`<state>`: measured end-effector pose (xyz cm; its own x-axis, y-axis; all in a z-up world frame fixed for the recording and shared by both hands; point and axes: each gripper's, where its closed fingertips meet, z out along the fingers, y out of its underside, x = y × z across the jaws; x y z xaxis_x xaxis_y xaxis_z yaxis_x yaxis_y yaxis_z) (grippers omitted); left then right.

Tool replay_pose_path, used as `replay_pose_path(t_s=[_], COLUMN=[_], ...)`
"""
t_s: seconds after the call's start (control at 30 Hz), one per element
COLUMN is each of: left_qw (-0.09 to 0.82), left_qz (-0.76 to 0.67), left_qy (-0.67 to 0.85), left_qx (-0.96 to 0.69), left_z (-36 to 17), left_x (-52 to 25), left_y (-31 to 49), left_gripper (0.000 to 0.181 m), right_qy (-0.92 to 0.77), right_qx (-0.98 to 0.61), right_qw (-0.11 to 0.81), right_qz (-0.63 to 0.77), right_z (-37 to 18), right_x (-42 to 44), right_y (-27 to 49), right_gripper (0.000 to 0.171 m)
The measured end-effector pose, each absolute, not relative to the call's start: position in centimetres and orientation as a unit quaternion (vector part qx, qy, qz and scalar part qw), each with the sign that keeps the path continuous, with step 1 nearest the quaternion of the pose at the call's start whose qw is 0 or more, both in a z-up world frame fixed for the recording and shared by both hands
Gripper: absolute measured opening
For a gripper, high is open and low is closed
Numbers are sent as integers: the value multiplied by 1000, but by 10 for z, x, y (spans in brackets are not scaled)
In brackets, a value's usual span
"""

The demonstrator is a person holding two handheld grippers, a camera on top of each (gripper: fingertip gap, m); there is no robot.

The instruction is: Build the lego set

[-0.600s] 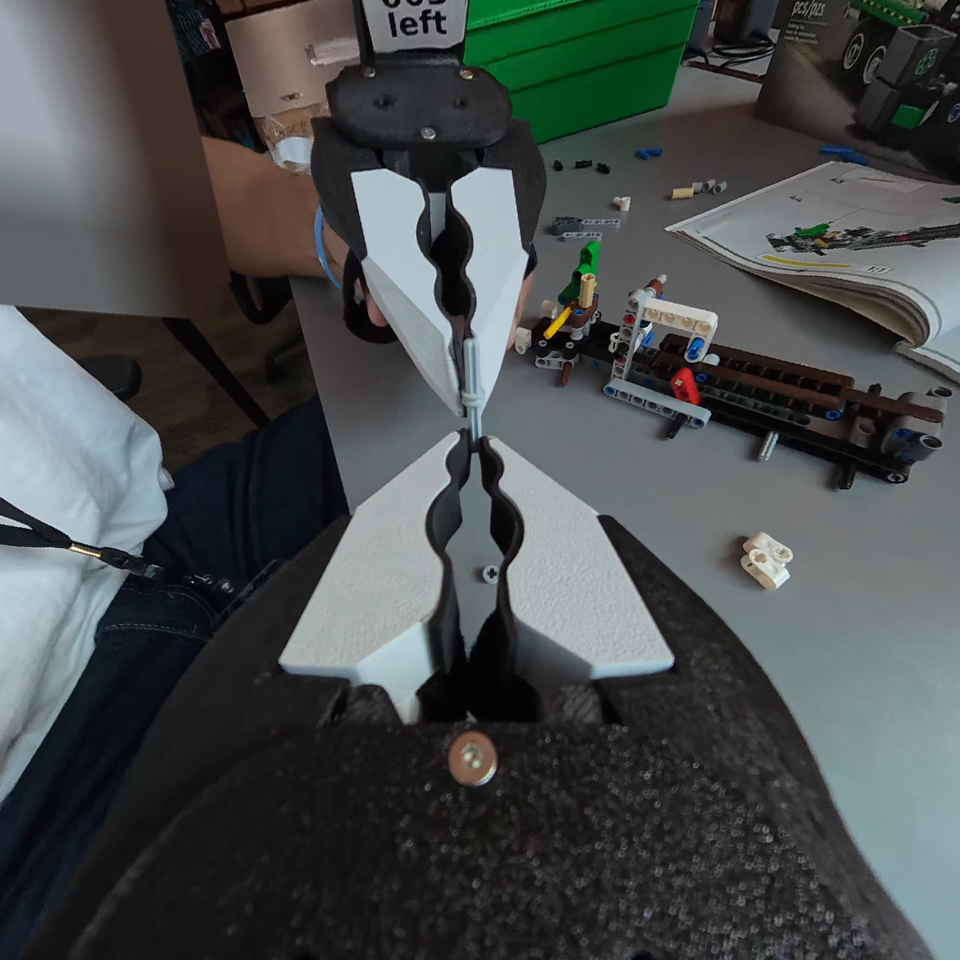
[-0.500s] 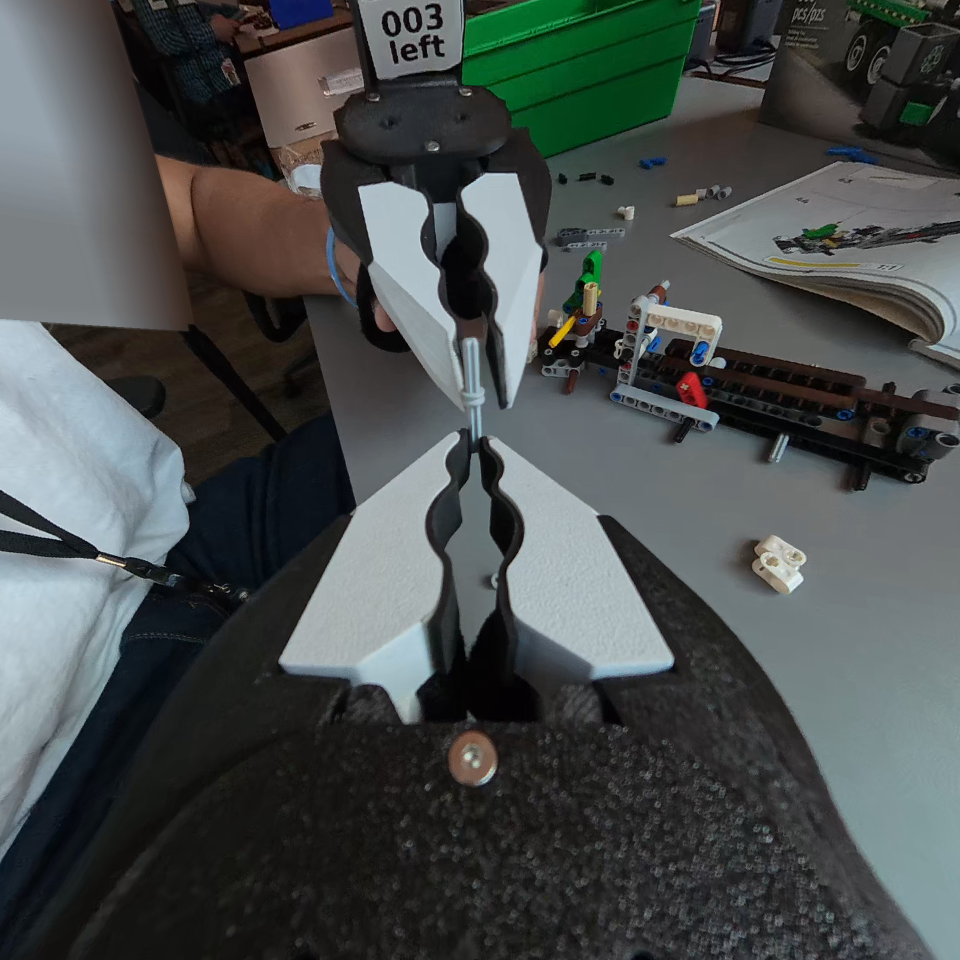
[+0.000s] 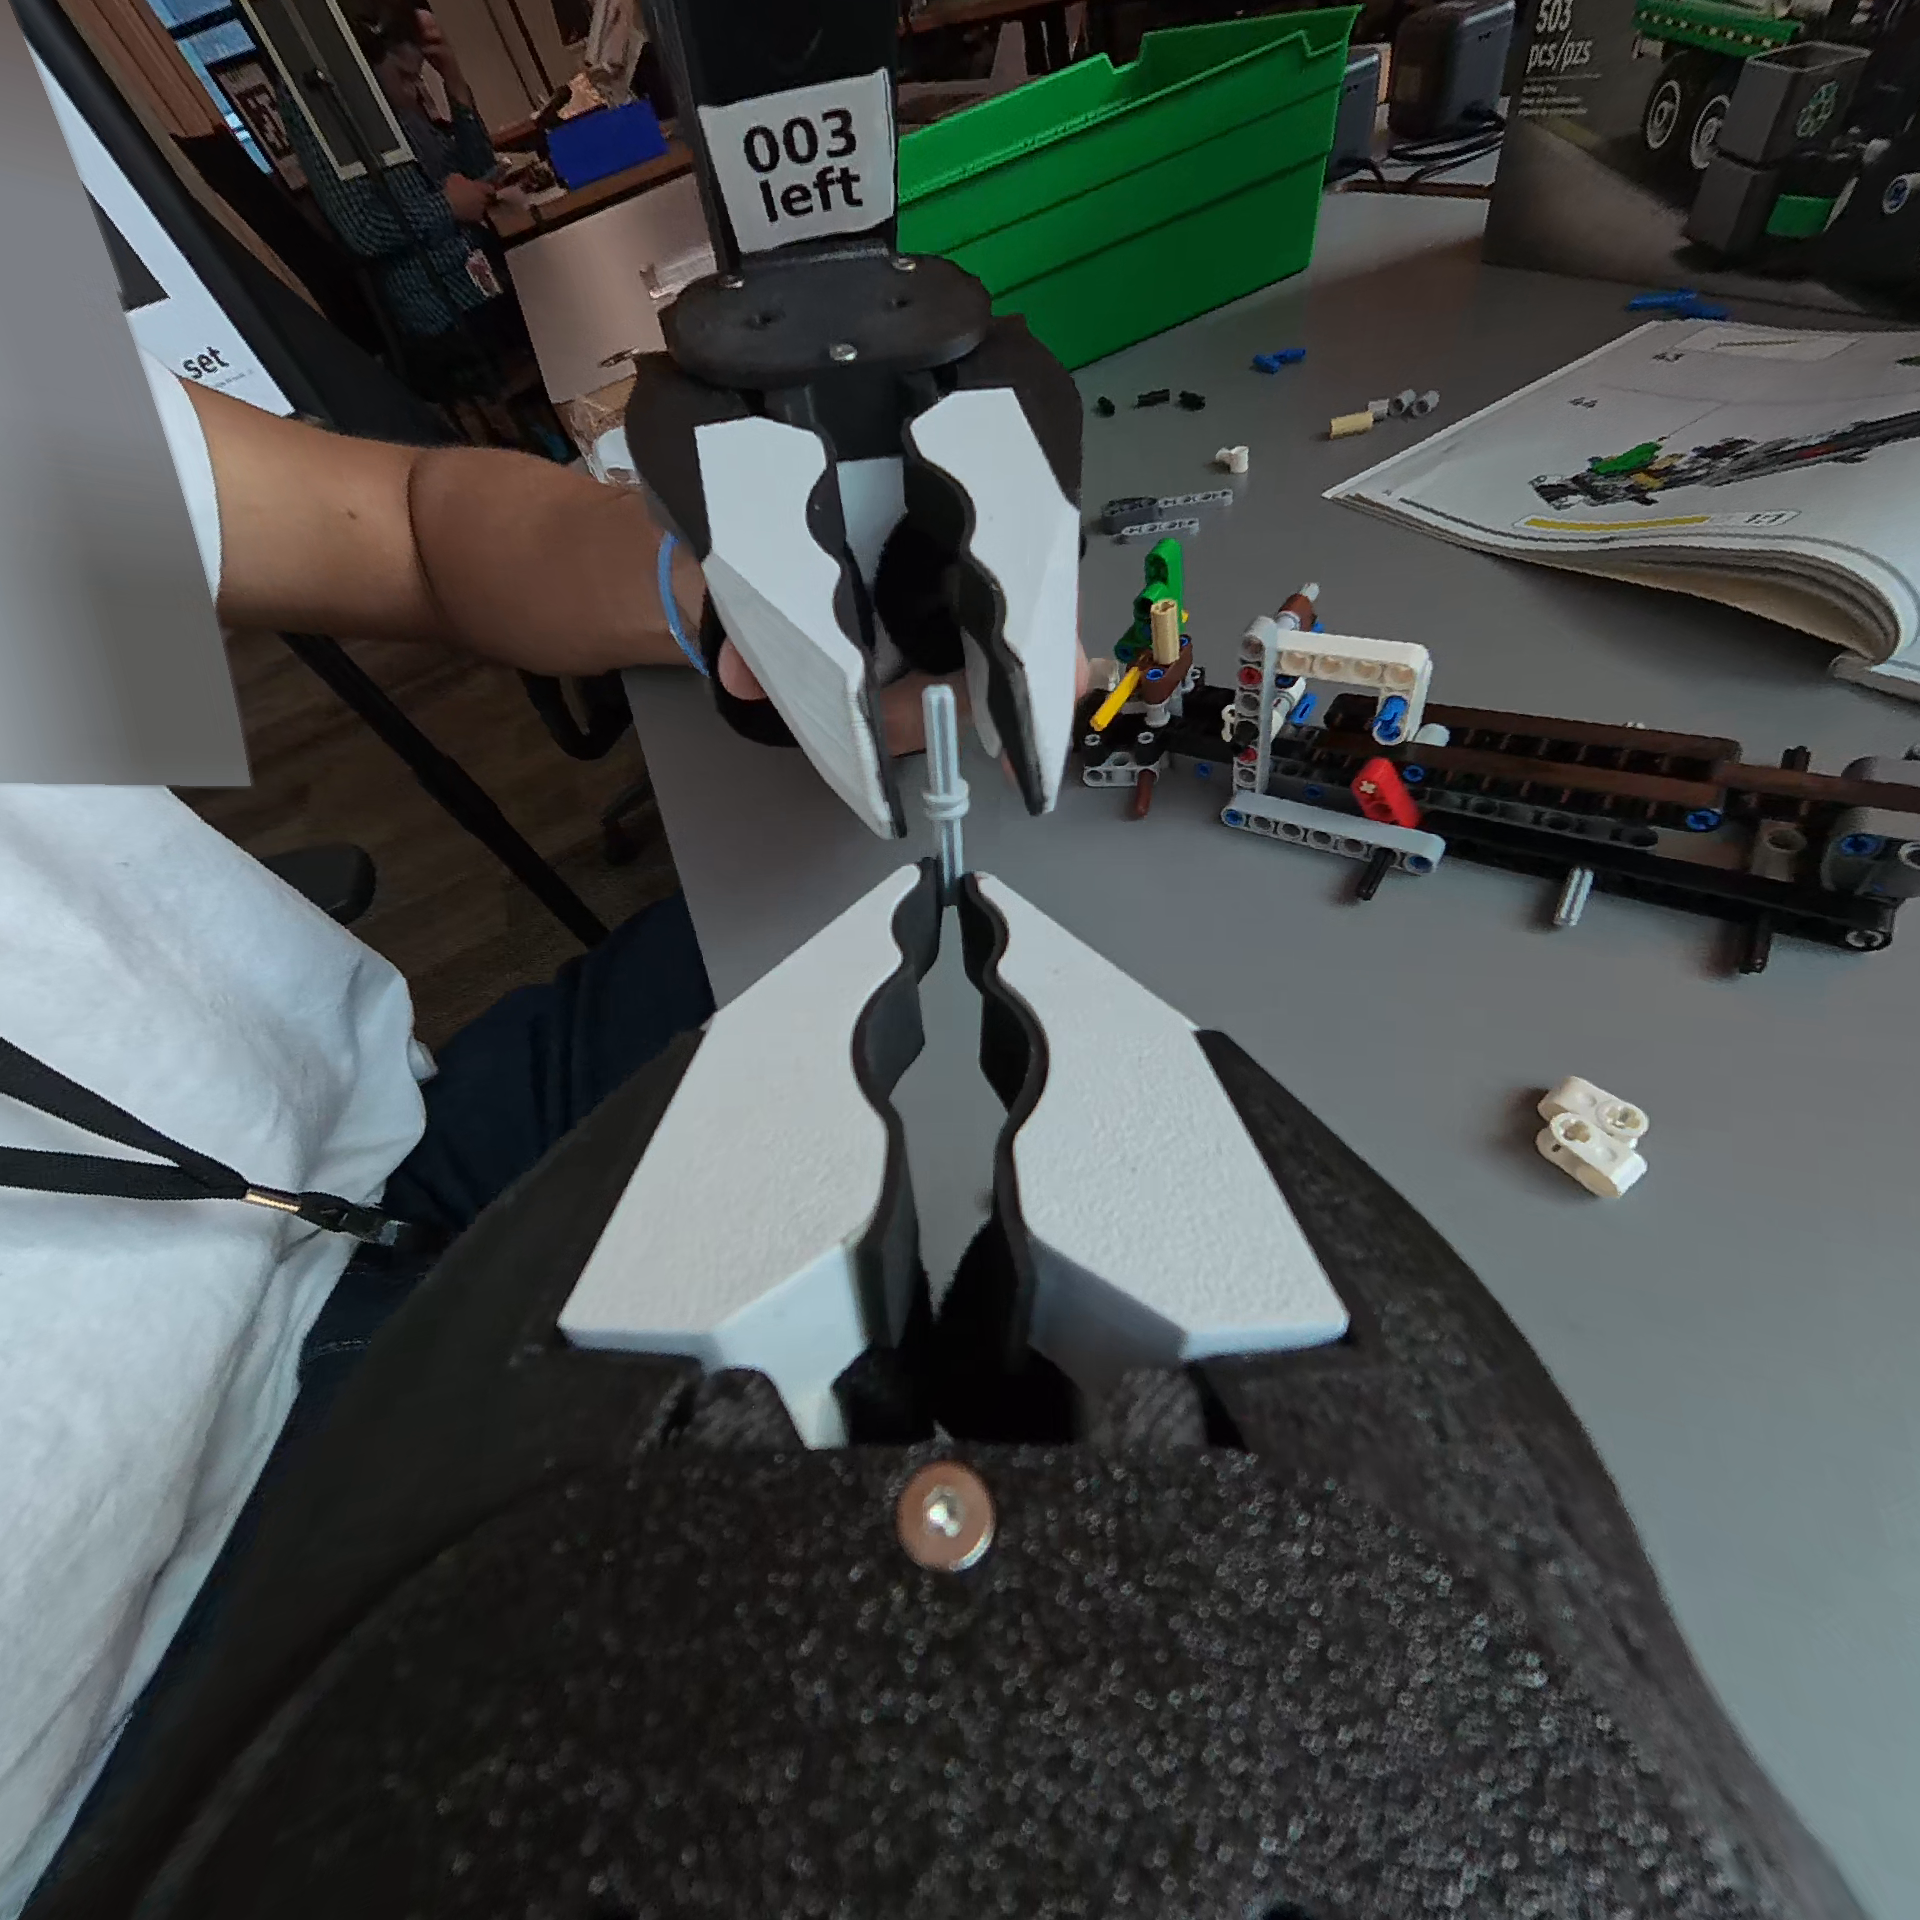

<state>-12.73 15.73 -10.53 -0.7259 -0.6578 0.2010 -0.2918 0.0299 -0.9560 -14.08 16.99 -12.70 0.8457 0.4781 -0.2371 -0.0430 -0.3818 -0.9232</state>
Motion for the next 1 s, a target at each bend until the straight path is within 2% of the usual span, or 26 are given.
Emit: replay_pose_path(t_s=[0.07,0.13,0.27,0.33,0.4,0.5,0.73,0.83,1.0], left_qw=[147,150,156,156,149,140,128,141,215], left_qz=[-611,-610,-605,-606,-602,-595,-587,-575,-505], left_qy=[703,710,716,715,722,734,747,752,783], left_qx=[-332,-319,-312,-310,-307,-295,-284,-289,-293], left_z=[-104,-105,-105,-104,-106,-111,-117,-121,-138], left_x=[-129,-132,-133,-134,-135,-138,-142,-140,-129], left_y=[155,152,150,151,150,146,140,141,149], left_gripper=[18,5,5,5,5,5,5,5,3], right_qy=[-140,-143,-164,-186,-188,-174,-195,-193,-137], right_qx=[-796,-798,-800,-802,-791,-770,-767,-774,-805], right_qw=[536,535,531,522,537,568,571,569,564], right_qz=[245,237,226,224,227,233,219,202,121], right_z=[-127,-129,-130,-130,-117,-100,-105,-108,-119], right_x=[-144,-145,-148,-148,-142,-137,-145,-144,-123], right_y=[170,170,167,160,155,156,157,157,160], right_gripper=[2,2,4,26,32,28,4,3,3])
